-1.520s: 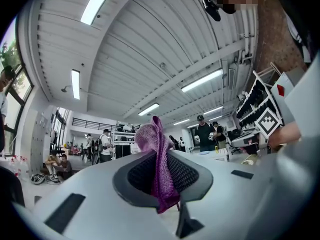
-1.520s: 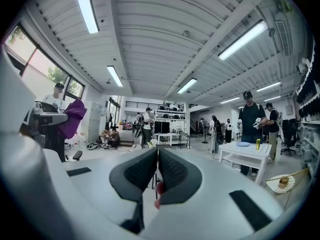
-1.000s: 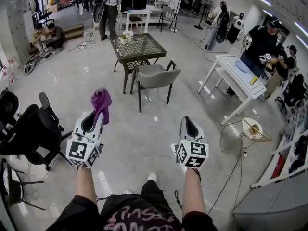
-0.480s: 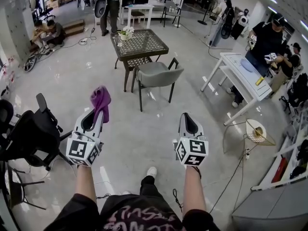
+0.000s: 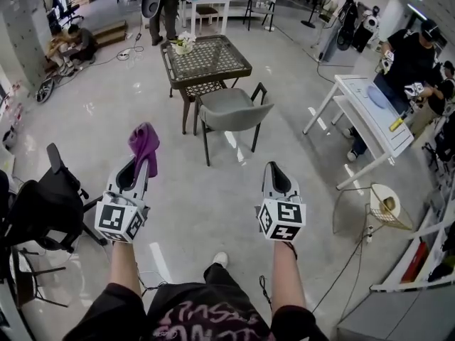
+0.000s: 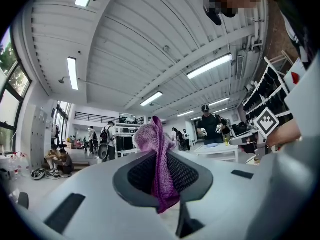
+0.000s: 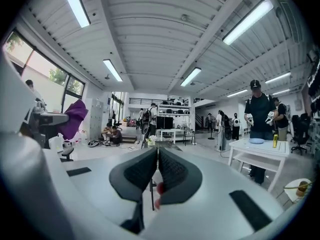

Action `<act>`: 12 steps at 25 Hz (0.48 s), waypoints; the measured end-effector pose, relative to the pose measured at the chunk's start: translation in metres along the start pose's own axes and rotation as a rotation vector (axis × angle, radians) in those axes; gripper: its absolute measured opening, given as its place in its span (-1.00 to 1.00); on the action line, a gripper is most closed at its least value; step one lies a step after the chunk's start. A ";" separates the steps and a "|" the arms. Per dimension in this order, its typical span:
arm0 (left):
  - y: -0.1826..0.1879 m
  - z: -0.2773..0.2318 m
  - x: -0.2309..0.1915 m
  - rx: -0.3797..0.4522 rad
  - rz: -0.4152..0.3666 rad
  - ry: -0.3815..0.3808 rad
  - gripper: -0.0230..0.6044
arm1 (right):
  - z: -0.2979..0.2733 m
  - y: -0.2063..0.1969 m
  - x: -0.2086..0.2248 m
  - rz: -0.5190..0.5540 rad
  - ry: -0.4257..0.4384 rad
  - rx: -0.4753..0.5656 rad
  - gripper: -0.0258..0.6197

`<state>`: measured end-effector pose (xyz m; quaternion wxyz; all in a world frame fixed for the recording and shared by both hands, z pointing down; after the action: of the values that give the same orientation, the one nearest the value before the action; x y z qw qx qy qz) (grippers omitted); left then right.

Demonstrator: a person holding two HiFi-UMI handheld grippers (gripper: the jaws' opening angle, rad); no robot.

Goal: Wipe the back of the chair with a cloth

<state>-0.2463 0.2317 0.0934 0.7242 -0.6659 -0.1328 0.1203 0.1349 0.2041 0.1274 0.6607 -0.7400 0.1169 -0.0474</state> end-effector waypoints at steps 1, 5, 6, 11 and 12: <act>-0.001 -0.011 0.002 -0.006 -0.003 0.007 -0.70 | -0.011 -0.001 0.008 -0.004 0.007 -0.003 -0.83; -0.003 -0.044 0.010 -0.021 -0.025 0.032 -0.70 | -0.047 -0.005 0.033 -0.012 0.044 -0.009 -0.83; -0.003 -0.051 0.011 -0.022 -0.029 0.038 -0.70 | -0.055 -0.005 0.037 -0.010 0.052 -0.010 -0.83; -0.008 -0.076 0.015 -0.038 -0.041 0.062 -0.70 | -0.085 -0.010 0.054 -0.032 0.081 -0.004 -0.83; -0.009 -0.079 0.015 -0.039 -0.040 0.068 -0.70 | -0.090 -0.011 0.057 -0.034 0.088 -0.005 -0.83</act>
<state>-0.2042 0.1623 0.0963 0.7175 -0.6808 -0.1237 0.0804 0.1711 0.1050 0.1440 0.6522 -0.7407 0.1333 -0.0905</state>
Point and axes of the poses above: the fingertips, and each gripper's own axes: z backward along the fingers, x to its right, y out of its top, the point moved 9 cm from there along z, backward along the fingers, and after that the axes turned 4 degrees about z, right-handed, at the moved point
